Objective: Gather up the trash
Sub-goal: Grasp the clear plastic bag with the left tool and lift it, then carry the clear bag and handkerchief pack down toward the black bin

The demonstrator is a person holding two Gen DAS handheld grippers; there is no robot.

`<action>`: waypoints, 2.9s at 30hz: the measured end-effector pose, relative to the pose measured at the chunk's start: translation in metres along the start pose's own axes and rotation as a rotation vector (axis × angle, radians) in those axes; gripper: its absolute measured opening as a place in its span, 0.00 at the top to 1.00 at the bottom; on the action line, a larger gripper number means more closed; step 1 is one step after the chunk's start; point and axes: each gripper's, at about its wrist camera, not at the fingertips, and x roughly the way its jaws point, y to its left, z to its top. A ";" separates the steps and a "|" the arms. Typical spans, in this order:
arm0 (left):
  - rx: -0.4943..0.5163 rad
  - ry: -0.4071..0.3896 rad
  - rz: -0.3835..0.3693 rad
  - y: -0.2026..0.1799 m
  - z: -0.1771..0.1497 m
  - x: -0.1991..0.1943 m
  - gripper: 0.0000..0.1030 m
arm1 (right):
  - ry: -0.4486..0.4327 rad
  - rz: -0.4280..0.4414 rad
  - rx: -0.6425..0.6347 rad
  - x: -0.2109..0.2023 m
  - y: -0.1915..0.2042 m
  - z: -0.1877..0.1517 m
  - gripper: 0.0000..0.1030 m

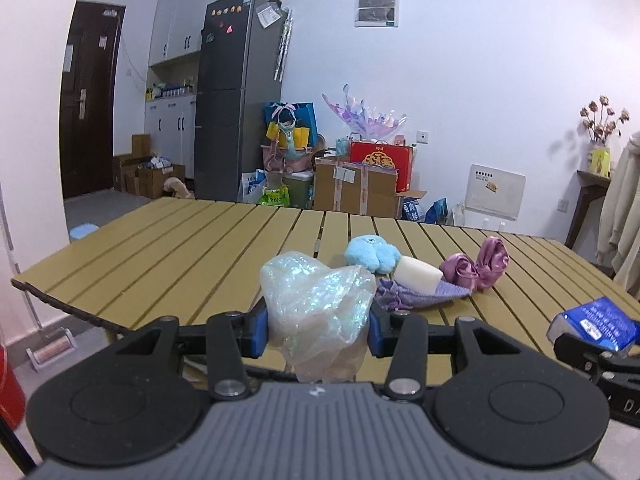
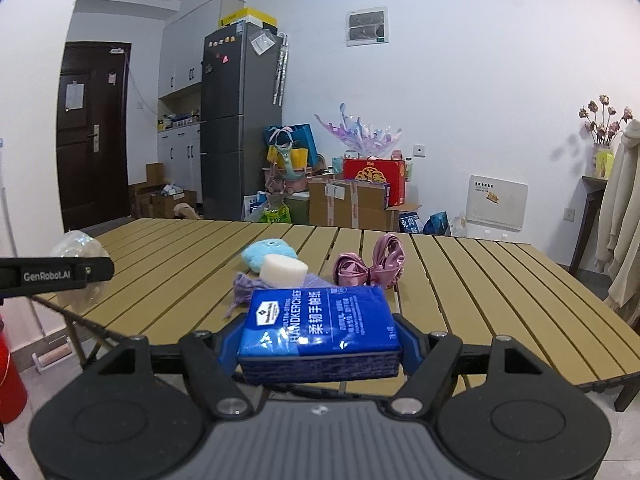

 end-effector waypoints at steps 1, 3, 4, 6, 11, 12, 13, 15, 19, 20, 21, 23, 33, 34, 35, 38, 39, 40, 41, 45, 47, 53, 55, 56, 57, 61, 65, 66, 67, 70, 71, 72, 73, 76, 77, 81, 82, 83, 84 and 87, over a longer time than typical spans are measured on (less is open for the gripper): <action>0.007 -0.003 0.002 0.000 -0.001 -0.006 0.56 | 0.001 0.001 -0.002 -0.007 0.000 0.000 0.29; 0.017 -0.006 0.001 0.001 -0.003 -0.018 0.56 | 0.004 0.006 -0.004 -0.019 0.001 -0.002 0.29; 0.022 -0.008 -0.001 0.002 -0.004 -0.024 0.56 | 0.006 0.006 -0.007 -0.025 0.002 -0.004 0.29; 0.033 -0.006 -0.003 0.002 -0.007 -0.032 0.56 | 0.011 0.007 -0.009 -0.035 0.004 -0.007 0.29; 0.055 0.015 -0.008 0.002 -0.017 -0.049 0.56 | 0.037 0.017 -0.023 -0.056 0.009 -0.019 0.29; 0.062 0.019 -0.010 0.002 -0.021 -0.052 0.56 | 0.044 0.020 -0.027 -0.060 0.010 -0.022 0.29; 0.068 0.025 -0.012 0.002 -0.024 -0.055 0.56 | 0.051 0.022 -0.031 -0.061 0.011 -0.025 0.29; 0.085 0.037 -0.019 0.002 -0.031 -0.061 0.56 | 0.066 0.026 -0.035 -0.067 0.014 -0.031 0.29; 0.119 0.063 -0.024 -0.001 -0.047 -0.067 0.56 | 0.099 0.034 -0.043 -0.070 0.018 -0.042 0.29; 0.123 0.068 -0.024 0.000 -0.050 -0.068 0.56 | 0.107 0.036 -0.044 -0.072 0.019 -0.046 0.29; 0.126 0.076 -0.025 0.001 -0.054 -0.070 0.56 | 0.114 0.038 -0.044 -0.072 0.020 -0.049 0.29; 0.130 0.087 -0.024 0.003 -0.060 -0.071 0.56 | 0.130 0.041 -0.045 -0.074 0.023 -0.056 0.30; 0.153 0.156 -0.017 0.009 -0.091 -0.070 0.56 | 0.237 0.047 -0.037 -0.067 0.033 -0.093 0.30; 0.155 0.167 -0.018 0.010 -0.095 -0.069 0.56 | 0.249 0.047 -0.036 -0.064 0.033 -0.097 0.30; 0.158 0.178 -0.016 0.010 -0.098 -0.067 0.56 | 0.265 0.046 -0.035 -0.062 0.034 -0.102 0.30; 0.163 0.219 -0.006 0.012 -0.112 -0.060 0.56 | 0.315 0.040 -0.031 -0.055 0.035 -0.118 0.30; 0.164 0.235 0.004 0.012 -0.117 -0.057 0.56 | 0.333 0.036 -0.033 -0.053 0.036 -0.124 0.30; 0.167 0.252 0.014 0.013 -0.123 -0.053 0.56 | 0.350 0.030 -0.036 -0.051 0.037 -0.129 0.30; 0.168 0.269 0.019 0.013 -0.127 -0.050 0.56 | 0.368 0.025 -0.037 -0.048 0.037 -0.133 0.30; 0.166 0.347 0.030 0.018 -0.150 -0.035 0.56 | 0.421 0.018 -0.032 -0.040 0.037 -0.151 0.30; 0.164 0.376 0.035 0.020 -0.157 -0.029 0.56 | 0.445 0.009 -0.027 -0.037 0.035 -0.160 0.30; 0.156 0.440 0.041 0.027 -0.178 -0.015 0.57 | 0.509 -0.023 0.005 -0.017 0.024 -0.183 0.30; 0.158 0.462 0.055 0.028 -0.183 -0.008 0.57 | 0.526 -0.015 0.018 -0.010 0.021 -0.188 0.30; 0.166 0.468 0.063 0.028 -0.185 -0.006 0.57 | 0.535 -0.014 0.019 -0.008 0.020 -0.191 0.30; 0.174 0.475 0.073 0.028 -0.188 -0.003 0.57 | 0.543 -0.015 0.018 -0.005 0.019 -0.193 0.30; 0.173 0.543 0.092 0.031 -0.198 0.011 0.57 | 0.590 -0.034 0.040 0.007 0.013 -0.201 0.30; 0.162 0.583 0.091 0.032 -0.203 0.018 0.57 | 0.614 -0.048 0.053 0.012 0.011 -0.205 0.30; 0.162 0.587 0.088 0.032 -0.203 0.019 0.57 | 0.617 -0.051 0.055 0.012 0.011 -0.206 0.30; 0.162 0.590 0.087 0.031 -0.203 0.019 0.57 | 0.619 -0.054 0.055 0.013 0.010 -0.206 0.30; 0.159 0.609 0.083 0.029 -0.204 0.022 0.57 | 0.626 -0.065 0.062 0.015 0.008 -0.207 0.30; 0.156 0.617 0.081 0.028 -0.205 0.024 0.57 | 0.629 -0.068 0.067 0.016 0.007 -0.207 0.30; 0.153 0.623 0.080 0.028 -0.205 0.026 0.57 | 0.631 -0.071 0.070 0.018 0.006 -0.207 0.30; 0.150 0.627 0.078 0.027 -0.204 0.026 0.57 | 0.632 -0.075 0.072 0.019 0.005 -0.207 0.30; 0.144 0.632 0.068 0.025 -0.203 0.027 0.57 | 0.632 -0.091 0.074 0.022 0.003 -0.207 0.30; 0.141 0.635 0.068 0.025 -0.202 0.028 0.57 | 0.632 -0.096 0.077 0.022 0.002 -0.207 0.30; 0.118 0.649 0.067 0.025 -0.200 0.033 0.57 | 0.637 -0.115 0.086 0.026 -0.003 -0.207 0.30; 0.115 0.648 0.068 0.024 -0.198 0.034 0.57 | 0.638 -0.120 0.086 0.027 -0.004 -0.207 0.30; 0.113 0.645 0.067 0.023 -0.197 0.035 0.57 | 0.638 -0.125 0.086 0.027 -0.005 -0.207 0.30; 0.109 0.641 0.064 0.022 -0.196 0.035 0.57 | 0.637 -0.130 0.086 0.028 -0.006 -0.207 0.30; 0.105 0.634 0.055 0.017 -0.191 0.037 0.57 | 0.635 -0.144 0.089 0.030 -0.010 -0.207 0.30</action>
